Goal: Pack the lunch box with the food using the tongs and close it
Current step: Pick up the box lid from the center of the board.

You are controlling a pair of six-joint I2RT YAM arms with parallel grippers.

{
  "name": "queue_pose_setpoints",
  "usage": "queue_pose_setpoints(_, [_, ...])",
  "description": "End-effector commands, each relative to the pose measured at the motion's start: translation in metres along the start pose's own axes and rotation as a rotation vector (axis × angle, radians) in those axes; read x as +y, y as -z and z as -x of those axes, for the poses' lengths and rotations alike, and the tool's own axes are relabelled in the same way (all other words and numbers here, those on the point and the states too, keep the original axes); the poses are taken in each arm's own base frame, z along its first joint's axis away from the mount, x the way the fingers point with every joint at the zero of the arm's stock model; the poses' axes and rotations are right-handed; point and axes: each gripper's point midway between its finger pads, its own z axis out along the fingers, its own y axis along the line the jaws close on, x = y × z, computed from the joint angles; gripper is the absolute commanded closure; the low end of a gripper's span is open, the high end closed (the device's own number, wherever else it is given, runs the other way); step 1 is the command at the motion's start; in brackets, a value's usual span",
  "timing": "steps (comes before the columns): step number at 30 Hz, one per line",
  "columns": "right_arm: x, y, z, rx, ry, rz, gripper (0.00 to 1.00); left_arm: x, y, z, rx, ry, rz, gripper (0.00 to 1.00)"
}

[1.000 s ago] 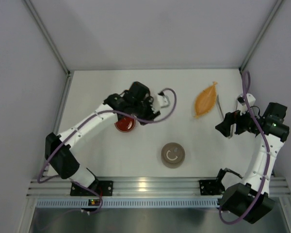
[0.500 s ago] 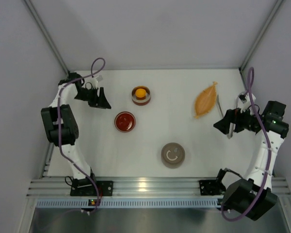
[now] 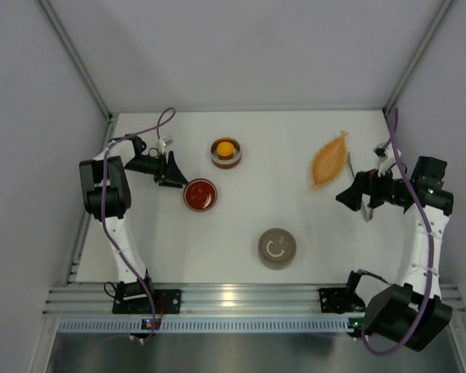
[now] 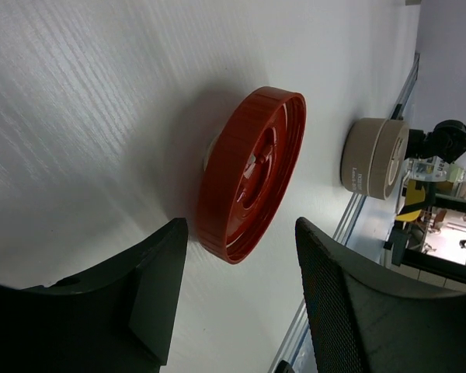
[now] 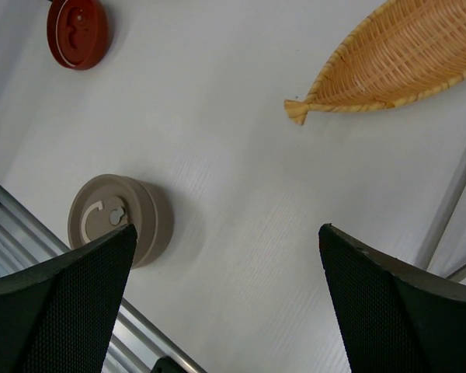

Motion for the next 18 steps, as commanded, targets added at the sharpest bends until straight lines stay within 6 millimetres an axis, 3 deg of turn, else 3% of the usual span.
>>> queue_pose_setpoints(1, [0.001, -0.009, 0.013, -0.034, 0.055, 0.008, 0.01, 0.004, -0.003, 0.003, -0.025, -0.044, 0.004, 0.37])
queue_pose_setpoints(6, [0.007, -0.013, 0.014, -0.03, 0.061, 0.02, 0.01, 0.015, -0.01, -0.007, 0.008, -0.07, 0.045, 0.38])
queue_pose_setpoints(12, [0.009, -0.016, 0.013, -0.034, 0.059, 0.029, 0.01, 0.0, -0.025, -0.023, 0.06, -0.082, -0.06, 0.42])
queue_pose_setpoints(18, [0.014, -0.019, 0.014, -0.044, 0.059, 0.048, 0.01, 0.004, -0.034, -0.033, 0.069, -0.049, -0.085, 0.47])
